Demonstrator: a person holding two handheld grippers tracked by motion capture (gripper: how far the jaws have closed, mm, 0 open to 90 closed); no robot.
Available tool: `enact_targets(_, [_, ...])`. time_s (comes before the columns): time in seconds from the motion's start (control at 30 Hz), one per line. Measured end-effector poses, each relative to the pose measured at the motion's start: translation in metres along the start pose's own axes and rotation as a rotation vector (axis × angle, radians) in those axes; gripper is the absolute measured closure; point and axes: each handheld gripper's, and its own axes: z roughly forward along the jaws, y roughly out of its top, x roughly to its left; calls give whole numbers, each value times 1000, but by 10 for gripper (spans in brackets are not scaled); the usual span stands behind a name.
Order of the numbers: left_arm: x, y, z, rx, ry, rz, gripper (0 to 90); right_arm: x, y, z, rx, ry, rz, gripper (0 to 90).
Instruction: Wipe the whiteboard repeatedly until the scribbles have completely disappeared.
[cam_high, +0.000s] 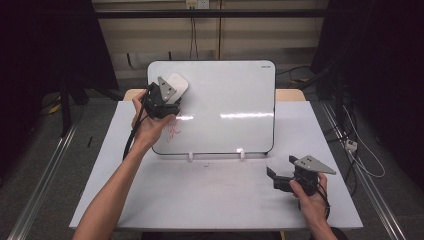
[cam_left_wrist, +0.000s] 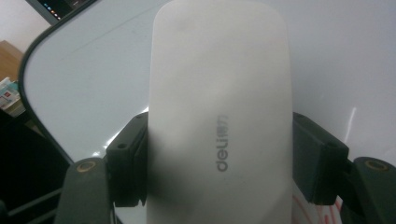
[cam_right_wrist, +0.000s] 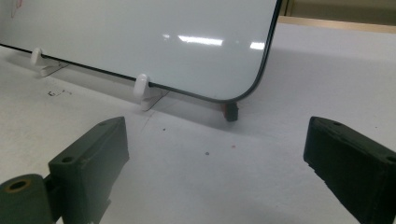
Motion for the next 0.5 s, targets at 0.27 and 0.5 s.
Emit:
enact_targets(0.27, [-14,-4,-1,-5,-13,17,312,0,0,0,0,2,0,67])
enact_targets(0.5, [-38,-11,-3,3,-43,76,311,0,0,0,1,3,0,67])
